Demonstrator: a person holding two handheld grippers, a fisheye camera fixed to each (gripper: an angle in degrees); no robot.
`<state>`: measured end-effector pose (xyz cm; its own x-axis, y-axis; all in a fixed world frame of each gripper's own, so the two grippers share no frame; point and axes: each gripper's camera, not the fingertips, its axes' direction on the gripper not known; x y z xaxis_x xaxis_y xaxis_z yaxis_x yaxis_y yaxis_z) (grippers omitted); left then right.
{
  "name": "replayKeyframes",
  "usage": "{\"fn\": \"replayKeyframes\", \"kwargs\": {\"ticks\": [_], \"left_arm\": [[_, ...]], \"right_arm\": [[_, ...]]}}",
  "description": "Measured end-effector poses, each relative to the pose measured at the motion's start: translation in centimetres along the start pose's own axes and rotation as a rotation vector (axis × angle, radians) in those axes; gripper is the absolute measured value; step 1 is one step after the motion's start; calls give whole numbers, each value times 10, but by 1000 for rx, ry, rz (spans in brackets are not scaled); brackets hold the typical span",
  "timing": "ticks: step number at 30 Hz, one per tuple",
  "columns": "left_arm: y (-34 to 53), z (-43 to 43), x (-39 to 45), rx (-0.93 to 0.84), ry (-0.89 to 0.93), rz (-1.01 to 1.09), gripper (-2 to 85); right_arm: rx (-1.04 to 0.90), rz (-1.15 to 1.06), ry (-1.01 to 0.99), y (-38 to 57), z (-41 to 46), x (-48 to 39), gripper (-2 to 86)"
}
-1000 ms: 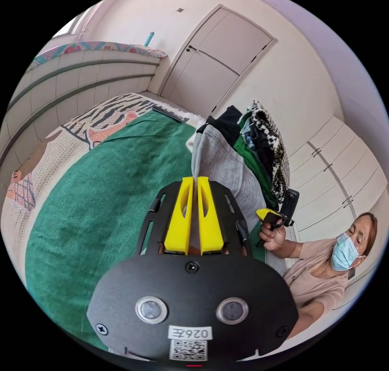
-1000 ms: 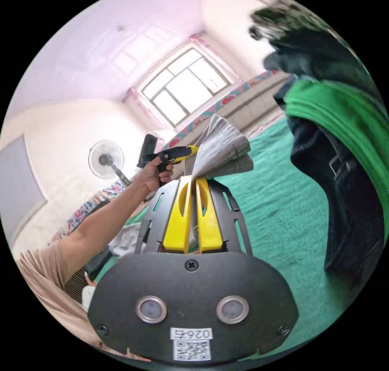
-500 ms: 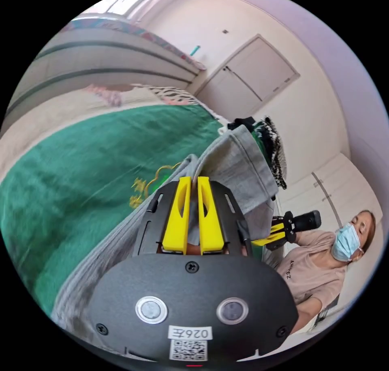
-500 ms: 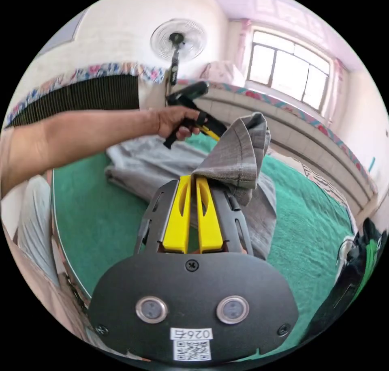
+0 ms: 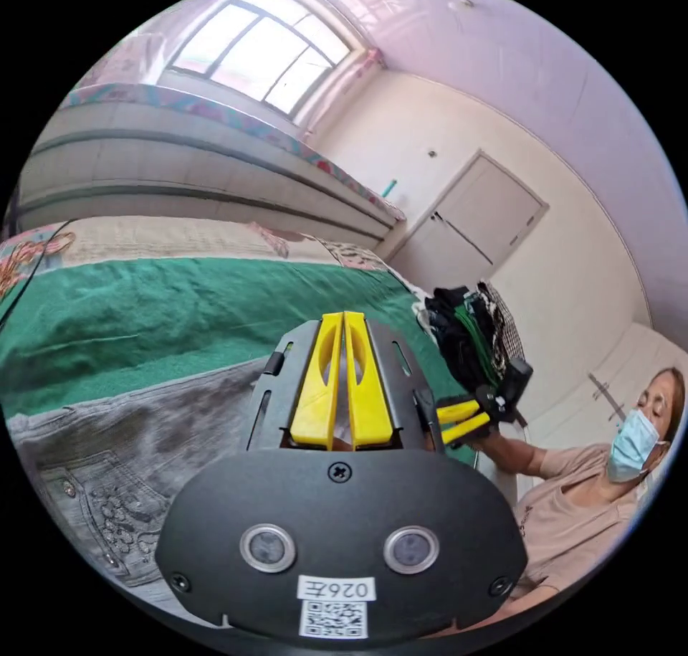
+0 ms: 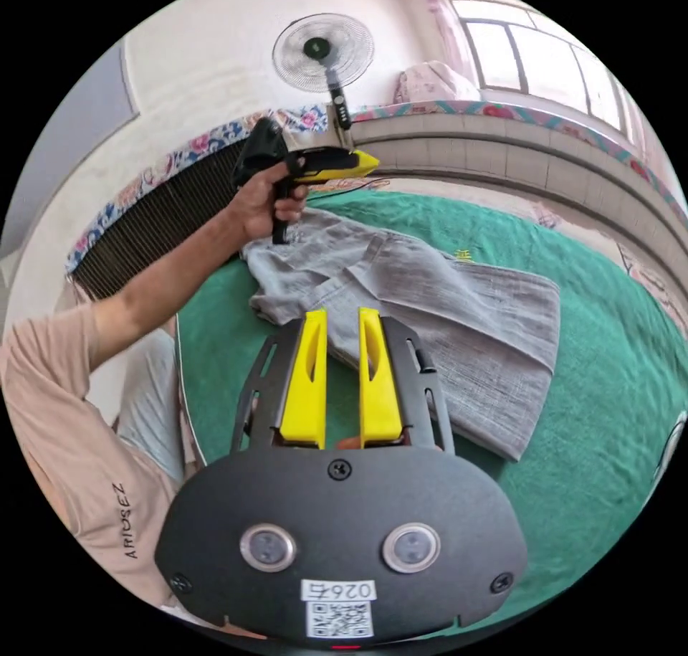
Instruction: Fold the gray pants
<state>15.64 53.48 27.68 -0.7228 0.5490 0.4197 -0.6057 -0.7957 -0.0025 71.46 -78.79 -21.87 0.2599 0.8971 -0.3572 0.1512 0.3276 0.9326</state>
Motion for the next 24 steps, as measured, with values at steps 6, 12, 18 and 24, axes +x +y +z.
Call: {"fn": "replayKeyframes", "kwargs": {"ticks": [6, 12, 18, 24], "left_arm": [[16, 120, 41, -472, -240, 126, -10], [22, 120, 45, -455, -252, 36, -10], [15, 169, 48, -639, -363, 65, -10], [-10, 156, 97, -396, -111, 64, -9]], "right_arm": [[31, 247, 240, 1, -4, 117, -5], [-27, 363, 207, -27, -9, 201, -9], [-144, 412, 308, -51, -12, 281, -8], [79, 508, 195, -62, -102, 346, 17]]}}
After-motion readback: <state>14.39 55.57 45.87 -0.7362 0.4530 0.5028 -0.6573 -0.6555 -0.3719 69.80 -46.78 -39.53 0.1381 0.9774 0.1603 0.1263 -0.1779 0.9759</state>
